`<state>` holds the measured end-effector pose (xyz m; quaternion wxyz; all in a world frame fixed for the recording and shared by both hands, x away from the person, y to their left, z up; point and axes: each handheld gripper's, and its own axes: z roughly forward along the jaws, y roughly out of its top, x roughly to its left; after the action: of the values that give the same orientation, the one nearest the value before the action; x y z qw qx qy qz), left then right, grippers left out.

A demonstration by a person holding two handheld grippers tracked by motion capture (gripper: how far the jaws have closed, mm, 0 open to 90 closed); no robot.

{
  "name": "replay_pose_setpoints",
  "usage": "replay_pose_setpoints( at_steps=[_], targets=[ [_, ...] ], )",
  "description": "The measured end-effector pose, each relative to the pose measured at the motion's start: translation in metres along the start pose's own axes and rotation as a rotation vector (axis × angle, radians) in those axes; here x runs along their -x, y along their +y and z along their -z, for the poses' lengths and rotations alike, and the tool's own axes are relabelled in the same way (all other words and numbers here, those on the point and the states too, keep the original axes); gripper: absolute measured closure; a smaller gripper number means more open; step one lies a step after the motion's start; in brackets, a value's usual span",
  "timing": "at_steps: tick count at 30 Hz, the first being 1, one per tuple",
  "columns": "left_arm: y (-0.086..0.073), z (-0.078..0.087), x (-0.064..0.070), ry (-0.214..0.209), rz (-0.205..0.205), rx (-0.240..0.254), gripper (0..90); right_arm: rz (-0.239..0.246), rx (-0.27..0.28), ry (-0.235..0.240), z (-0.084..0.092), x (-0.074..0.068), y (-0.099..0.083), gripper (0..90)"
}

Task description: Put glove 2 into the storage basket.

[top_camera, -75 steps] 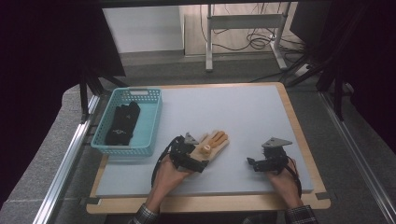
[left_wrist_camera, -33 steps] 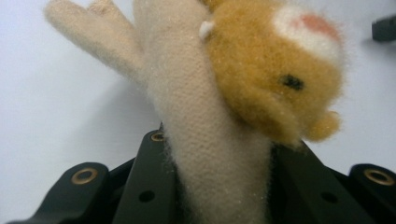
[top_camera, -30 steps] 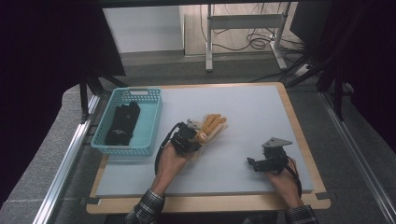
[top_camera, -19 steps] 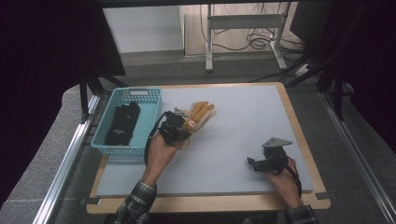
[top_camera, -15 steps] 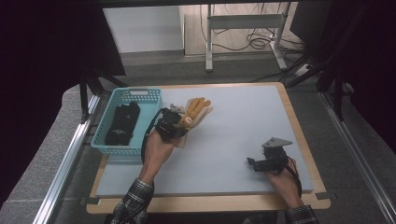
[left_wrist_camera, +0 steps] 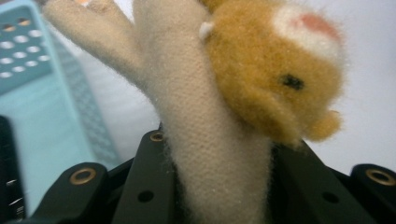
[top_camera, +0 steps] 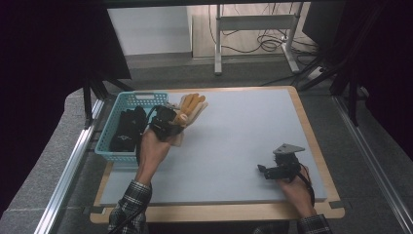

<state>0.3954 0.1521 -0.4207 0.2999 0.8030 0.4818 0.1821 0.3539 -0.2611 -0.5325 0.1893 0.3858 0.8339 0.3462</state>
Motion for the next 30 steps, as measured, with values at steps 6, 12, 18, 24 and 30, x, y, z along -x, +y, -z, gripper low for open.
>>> replay_pose_setpoints(
  at_steps=[6, 12, 18, 24, 30],
  targets=[
    [-0.002, 0.008, -0.017, 0.034, 0.032, -0.001, 72.1, 0.0, 0.0, 0.0, 0.0, 0.0, 0.0, 10.6],
    [-0.006, 0.019, -0.047, 0.105, 0.083, -0.008, 71.5, 0.0, 0.0, 0.0, 0.0, 0.0, 0.0, 10.6],
    [-0.015, 0.022, -0.074, 0.165, 0.14, -0.033, 71.2, 0.0, 0.001, 0.0, 0.0, 0.0, 0.0, 10.6],
    [-0.025, 0.012, -0.096, 0.193, 0.195, -0.08, 71.3, -0.001, 0.0, 0.0, 0.0, 0.0, 0.0, 10.6],
    [-0.032, -0.007, -0.108, 0.187, 0.229, -0.126, 73.1, -0.001, 0.0, 0.0, 0.0, 0.0, 0.0, 10.6]
  ],
)
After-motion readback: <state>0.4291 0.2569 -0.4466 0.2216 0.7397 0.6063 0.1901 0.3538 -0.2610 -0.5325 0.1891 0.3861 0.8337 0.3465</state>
